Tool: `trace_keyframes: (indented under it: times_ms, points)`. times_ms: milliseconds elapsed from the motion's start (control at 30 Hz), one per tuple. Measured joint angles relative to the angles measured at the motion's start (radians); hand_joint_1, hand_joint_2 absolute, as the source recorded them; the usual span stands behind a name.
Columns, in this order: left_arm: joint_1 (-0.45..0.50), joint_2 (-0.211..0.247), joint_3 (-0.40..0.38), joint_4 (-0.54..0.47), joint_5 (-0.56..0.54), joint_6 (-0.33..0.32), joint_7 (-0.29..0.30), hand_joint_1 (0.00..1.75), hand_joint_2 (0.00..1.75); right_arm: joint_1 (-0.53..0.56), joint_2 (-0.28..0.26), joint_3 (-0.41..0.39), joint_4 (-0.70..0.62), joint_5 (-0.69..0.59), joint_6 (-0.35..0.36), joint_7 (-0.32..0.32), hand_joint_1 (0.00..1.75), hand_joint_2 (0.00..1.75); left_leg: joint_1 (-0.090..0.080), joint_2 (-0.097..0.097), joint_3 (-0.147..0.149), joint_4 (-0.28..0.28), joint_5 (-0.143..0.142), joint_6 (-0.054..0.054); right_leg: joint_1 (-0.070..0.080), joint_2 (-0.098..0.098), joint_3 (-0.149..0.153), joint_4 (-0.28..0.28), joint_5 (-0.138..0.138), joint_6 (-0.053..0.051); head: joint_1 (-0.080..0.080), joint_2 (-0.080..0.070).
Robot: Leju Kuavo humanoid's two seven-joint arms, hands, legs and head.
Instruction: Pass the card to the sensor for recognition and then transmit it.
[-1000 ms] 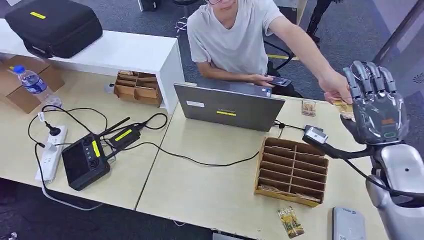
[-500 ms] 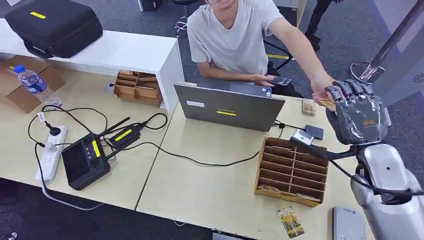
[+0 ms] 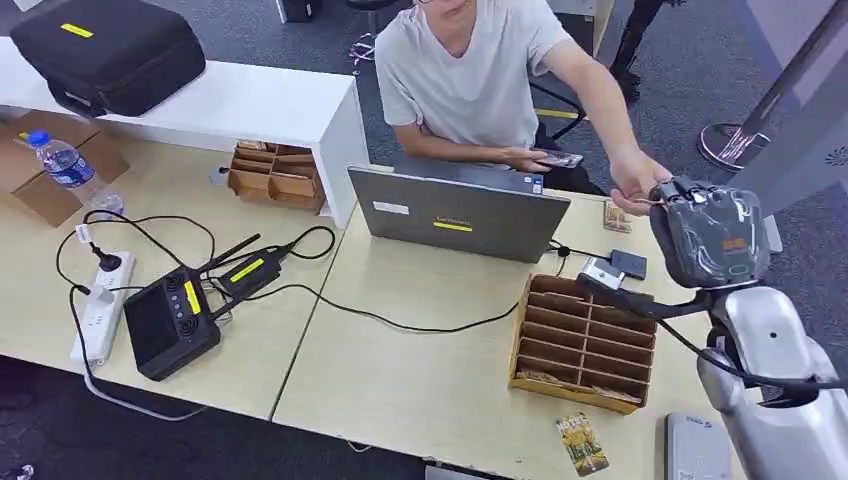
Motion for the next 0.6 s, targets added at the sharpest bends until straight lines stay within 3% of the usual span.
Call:
trace_keyframes:
  times_ms: [600]
  points:
    - [0.000,0.002,0.000,0.000,0.000,-0.007,0.000,0.00,1.75,0.000,0.000,0.000,0.002,-0.010,0.002,-0.003,1.75,1.75,0.000,0.000,0.000,0.000,0.000,0.000,0.000,0.000,0.000,0.000,0.000,0.000,0.000,0.000]
